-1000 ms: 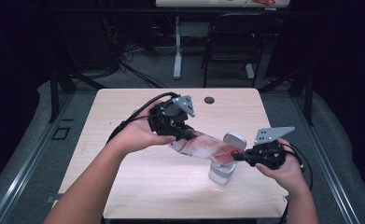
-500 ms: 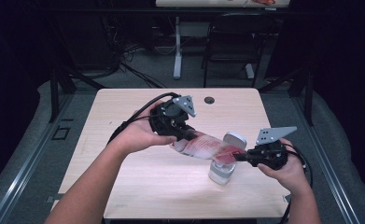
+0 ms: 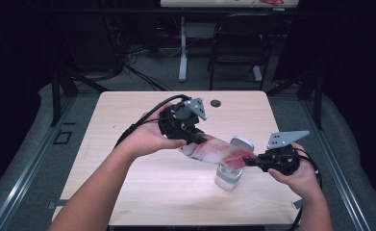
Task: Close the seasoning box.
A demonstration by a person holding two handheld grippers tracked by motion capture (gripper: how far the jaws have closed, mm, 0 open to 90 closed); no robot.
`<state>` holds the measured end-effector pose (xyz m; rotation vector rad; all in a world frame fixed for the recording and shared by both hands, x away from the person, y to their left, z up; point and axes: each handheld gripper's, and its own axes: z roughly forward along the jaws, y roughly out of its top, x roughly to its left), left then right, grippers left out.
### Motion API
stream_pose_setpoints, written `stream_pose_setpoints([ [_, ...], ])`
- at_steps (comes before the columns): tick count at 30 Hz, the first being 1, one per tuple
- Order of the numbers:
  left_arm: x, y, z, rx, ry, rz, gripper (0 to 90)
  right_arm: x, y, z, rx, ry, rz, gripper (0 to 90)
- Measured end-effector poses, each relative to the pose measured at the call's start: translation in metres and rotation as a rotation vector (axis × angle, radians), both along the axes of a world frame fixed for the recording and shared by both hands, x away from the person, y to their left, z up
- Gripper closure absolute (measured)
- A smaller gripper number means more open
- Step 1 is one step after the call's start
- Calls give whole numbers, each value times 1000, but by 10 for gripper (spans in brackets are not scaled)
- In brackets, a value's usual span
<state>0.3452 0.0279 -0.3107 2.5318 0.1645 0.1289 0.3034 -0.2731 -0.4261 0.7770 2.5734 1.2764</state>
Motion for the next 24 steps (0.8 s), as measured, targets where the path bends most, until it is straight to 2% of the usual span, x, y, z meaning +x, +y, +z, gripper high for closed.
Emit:
stream_pose_setpoints([
  [5,0,2,0,1,1,2,804,1,3,-1,-4,-1,8,889],
  [17,2,16,-6,-29,14,21,801,2,8,0,16,-22,5,888],
  [24,1,16,-6,-26,10,27,801,3,11,0,16,-26,0,888],
])
